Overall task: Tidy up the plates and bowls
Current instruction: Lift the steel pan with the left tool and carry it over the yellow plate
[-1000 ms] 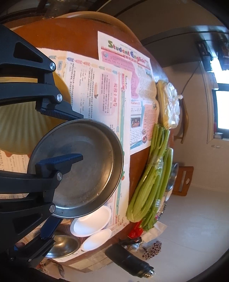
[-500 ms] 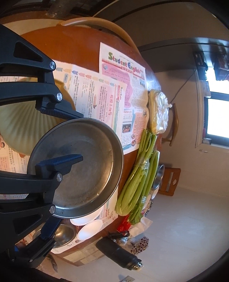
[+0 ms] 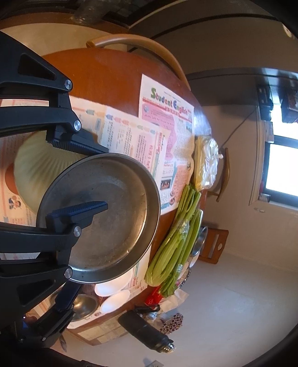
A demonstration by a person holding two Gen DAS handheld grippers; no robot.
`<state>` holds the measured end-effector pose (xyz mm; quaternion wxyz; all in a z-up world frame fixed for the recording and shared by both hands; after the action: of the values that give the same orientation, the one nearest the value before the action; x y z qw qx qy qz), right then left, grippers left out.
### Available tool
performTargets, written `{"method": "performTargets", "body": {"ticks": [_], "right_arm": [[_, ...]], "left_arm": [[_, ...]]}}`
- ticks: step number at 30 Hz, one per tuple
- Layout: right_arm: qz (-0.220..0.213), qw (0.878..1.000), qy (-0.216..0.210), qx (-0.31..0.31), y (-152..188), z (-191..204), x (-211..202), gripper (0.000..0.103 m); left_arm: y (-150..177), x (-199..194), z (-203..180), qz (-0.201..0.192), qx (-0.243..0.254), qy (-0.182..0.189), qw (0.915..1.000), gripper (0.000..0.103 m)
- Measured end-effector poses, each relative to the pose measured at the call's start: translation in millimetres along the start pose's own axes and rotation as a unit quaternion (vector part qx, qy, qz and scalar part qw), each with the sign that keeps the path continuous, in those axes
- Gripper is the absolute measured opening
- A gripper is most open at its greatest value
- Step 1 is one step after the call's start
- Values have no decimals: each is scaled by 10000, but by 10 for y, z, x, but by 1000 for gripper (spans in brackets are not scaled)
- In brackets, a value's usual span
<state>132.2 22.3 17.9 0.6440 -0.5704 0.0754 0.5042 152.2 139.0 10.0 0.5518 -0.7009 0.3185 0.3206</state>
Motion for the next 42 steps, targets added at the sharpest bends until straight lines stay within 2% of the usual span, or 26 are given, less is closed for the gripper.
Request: {"method": "performTargets", "body": {"ticks": [11,23,32,38,42], "right_arm": [[377,9991,-77,-166,206,143,240,60],[908,9955,-100,-256,481,15,519,60],[1021,9945,-193,-143,526,-143,543,60],[1072,9935,-317,-207,556,-109,564,59],[1091,9931,-348,-241,572,-90,586,59]], "left_arm": [[269,122,238,177,-180,-43,9997,40],[494,388,266,258,-268,-134,9992,40],[537,510,178,448,-268,-204,9984,41],[536,471,185,357,-222,-496,9979,41],[563,468,213,392,-292,-486,9976,41]]}}
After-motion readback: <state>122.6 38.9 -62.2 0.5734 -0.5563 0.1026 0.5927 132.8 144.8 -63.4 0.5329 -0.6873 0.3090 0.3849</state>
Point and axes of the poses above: each gripper's, at about its wrist camera, not at the fingertips, and x roughly the way its jaws point, z to its left, y to its underside, the point moved 8 cm from there along x, roughly the way its jaws point, and after that the axes turned 8 degrees about z, right-handed, at the moved point
